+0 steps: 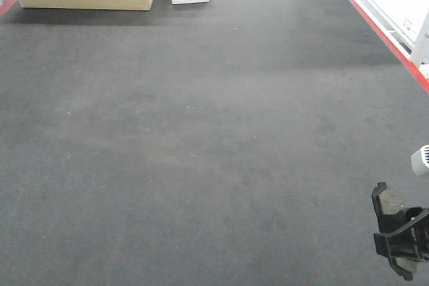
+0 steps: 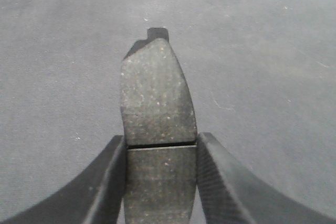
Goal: Move and align brake pads A on conveyor
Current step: 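Position the base over the conveyor belt holding both pads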
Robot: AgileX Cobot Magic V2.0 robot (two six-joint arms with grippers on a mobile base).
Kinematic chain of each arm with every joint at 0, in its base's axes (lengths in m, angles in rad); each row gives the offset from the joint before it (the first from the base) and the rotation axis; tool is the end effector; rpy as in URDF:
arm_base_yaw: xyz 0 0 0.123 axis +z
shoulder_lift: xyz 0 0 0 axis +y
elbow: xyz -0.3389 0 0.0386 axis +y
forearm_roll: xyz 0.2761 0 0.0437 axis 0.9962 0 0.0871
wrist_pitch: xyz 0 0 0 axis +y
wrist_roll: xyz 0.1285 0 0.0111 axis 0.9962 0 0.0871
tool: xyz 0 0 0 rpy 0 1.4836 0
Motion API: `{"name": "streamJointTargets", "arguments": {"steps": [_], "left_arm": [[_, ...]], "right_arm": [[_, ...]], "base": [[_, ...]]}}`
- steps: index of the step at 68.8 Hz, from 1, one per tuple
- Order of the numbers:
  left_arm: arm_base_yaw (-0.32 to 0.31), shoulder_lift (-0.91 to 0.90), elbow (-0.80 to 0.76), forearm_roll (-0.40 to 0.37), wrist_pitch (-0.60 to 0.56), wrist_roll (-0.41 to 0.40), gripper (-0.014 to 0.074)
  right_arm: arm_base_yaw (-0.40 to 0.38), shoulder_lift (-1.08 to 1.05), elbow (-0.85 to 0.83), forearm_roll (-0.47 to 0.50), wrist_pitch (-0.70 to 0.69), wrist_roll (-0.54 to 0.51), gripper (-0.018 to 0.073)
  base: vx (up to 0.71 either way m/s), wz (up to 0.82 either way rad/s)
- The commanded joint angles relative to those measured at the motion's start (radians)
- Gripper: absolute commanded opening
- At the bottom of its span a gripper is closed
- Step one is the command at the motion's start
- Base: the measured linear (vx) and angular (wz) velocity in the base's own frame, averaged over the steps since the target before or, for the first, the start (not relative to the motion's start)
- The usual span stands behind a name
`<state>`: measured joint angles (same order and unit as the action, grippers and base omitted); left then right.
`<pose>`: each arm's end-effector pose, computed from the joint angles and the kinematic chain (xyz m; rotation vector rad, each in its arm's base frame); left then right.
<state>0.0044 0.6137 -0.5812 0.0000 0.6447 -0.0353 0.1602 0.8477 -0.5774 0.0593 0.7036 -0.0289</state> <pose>0.1296 0.0006 0.3126 -0.0429 2.1604 -0.0178 0.1610 0.0310 0.2711 -0.1936 2.4522 0.1243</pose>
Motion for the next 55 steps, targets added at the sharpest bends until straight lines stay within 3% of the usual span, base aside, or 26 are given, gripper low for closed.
{"name": "streamJointTargets", "arguments": {"steps": [1, 55], "left_arm": [[-0.004, -0.001, -0.030, 0.000, -0.084, -0.002, 0.0077], [-0.004, -0.001, -0.030, 0.000, -0.083, -0.002, 0.0077]], "right_arm": [[0.000, -0.006, -0.029, 0.001, -0.061, -0.009, -0.0010], [0.000, -0.006, -0.029, 0.001, -0.062, -0.009, -0.0010]], "base": [[0.06, 0.06], [0.04, 0.07]]}}
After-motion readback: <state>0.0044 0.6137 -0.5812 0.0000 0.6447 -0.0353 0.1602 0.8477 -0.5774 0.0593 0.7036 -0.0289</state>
